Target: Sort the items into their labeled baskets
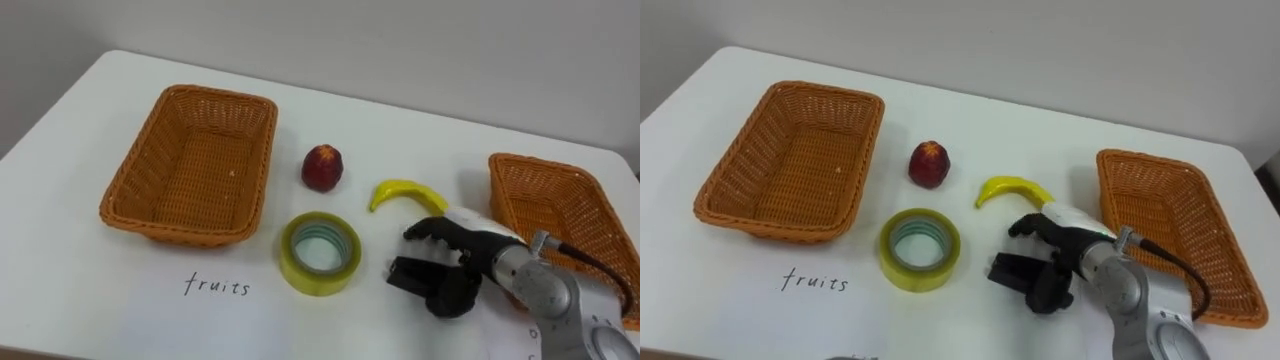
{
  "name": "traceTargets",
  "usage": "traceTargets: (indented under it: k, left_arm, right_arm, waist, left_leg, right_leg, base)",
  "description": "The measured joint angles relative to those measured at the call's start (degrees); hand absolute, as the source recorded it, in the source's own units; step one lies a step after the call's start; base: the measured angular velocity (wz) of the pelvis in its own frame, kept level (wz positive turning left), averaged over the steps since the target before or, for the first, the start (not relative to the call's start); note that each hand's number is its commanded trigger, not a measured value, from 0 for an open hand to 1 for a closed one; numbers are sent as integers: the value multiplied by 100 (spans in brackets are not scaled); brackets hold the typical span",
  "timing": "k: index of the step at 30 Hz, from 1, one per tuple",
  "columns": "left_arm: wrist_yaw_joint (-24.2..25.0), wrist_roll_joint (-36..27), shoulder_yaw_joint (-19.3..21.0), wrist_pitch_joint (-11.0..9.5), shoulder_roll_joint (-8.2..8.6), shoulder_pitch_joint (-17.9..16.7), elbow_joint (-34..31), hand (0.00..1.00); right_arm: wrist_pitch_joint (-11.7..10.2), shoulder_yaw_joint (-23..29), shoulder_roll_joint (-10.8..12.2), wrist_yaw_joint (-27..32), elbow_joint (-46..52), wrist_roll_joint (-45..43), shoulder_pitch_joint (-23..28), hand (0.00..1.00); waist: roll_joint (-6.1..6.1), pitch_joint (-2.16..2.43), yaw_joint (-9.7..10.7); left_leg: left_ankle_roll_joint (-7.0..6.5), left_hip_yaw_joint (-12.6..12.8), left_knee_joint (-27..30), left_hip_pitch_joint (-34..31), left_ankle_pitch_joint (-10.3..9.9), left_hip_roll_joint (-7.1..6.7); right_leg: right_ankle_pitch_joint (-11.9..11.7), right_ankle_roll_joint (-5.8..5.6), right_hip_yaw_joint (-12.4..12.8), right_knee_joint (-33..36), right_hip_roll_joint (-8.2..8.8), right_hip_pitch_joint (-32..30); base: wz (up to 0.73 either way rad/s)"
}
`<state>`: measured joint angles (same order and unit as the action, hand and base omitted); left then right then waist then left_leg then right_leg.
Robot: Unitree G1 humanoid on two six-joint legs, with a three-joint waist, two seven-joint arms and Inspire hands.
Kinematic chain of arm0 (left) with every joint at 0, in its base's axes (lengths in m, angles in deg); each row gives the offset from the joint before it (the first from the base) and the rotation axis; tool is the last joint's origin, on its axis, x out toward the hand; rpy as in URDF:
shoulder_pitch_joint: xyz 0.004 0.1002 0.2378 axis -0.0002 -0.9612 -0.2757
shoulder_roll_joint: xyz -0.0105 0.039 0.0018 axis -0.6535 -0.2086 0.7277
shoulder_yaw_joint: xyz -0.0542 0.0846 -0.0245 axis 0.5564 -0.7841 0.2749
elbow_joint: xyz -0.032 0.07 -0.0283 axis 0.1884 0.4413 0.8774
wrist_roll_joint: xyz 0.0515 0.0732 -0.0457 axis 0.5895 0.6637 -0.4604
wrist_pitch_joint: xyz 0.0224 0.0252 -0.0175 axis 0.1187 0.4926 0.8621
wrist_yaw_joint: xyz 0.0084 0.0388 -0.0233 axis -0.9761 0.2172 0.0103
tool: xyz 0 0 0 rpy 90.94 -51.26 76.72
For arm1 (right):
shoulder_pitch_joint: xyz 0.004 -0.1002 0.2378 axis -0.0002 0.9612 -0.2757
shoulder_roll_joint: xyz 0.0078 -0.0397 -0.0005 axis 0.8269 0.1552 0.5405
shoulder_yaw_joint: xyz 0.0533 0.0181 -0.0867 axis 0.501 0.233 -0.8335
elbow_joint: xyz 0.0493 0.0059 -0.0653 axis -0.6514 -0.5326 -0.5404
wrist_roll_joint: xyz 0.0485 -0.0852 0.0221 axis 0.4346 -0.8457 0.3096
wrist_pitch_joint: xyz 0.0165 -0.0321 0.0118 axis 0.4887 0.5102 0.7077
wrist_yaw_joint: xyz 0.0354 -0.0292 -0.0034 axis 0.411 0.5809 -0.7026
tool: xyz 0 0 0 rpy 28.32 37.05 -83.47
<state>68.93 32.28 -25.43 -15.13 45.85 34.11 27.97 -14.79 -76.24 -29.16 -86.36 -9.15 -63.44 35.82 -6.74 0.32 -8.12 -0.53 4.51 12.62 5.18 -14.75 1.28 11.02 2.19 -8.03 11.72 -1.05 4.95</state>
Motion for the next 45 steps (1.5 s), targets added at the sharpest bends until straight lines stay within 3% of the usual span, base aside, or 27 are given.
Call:
traceTargets:
  k: [27, 35, 39, 42, 45]
  left_arm:
    - [-3, 221, 9, -11, 15, 233, 475, 0]
    - [-148, 208, 9, -192, 13, 228, 397, 0]
    - [-331, 212, 49, -284, 59, 151, 417, 0]
    - [-434, 213, 165, -379, 111, 82, 538, 0]
    - [-467, 212, 264, -454, 111, 57, 649, 0]
  right_arm:
    - [24, -103, 77, 598, -262, 64, -33, 100]
    - [-124, 35, 121, 948, -286, 504, 43, 100]
    - [-198, 206, 126, 925, 51, 964, 251, 100]
    - [-414, 312, 125, 929, 316, 1242, 331, 100]
    - [-606, 468, 125, 937, 425, 1457, 335, 100]
  waist:
    - [-27, -2, -3]
    - [-33, -9, 71]
    - [30, -47, 114]
    - [93, -71, 222]
    - [114, -65, 304]
  left_leg:
    - [-4, -2, 16, -34, 3, -1]
    - [-4, 25, 8, -4, 3, 0]
    - [-5, 98, -43, 51, 4, 5]
    - [-18, 95, -86, 49, 13, -5]
    - [-18, 95, -90, 54, 14, -2]
  right_leg:
    - [-6, 2, -2, -7, -5, 1]
    - [-7, 2, 15, -5, -8, 25]
    - [-7, 1, 76, -4, -13, 29]
    - [-6, 1, 67, -6, -4, 3]
    - [-6, 1, 67, -13, -5, 2]
  base:
    - [0]
    - [0]
    - [-8]
    - [-4]
    - [0]
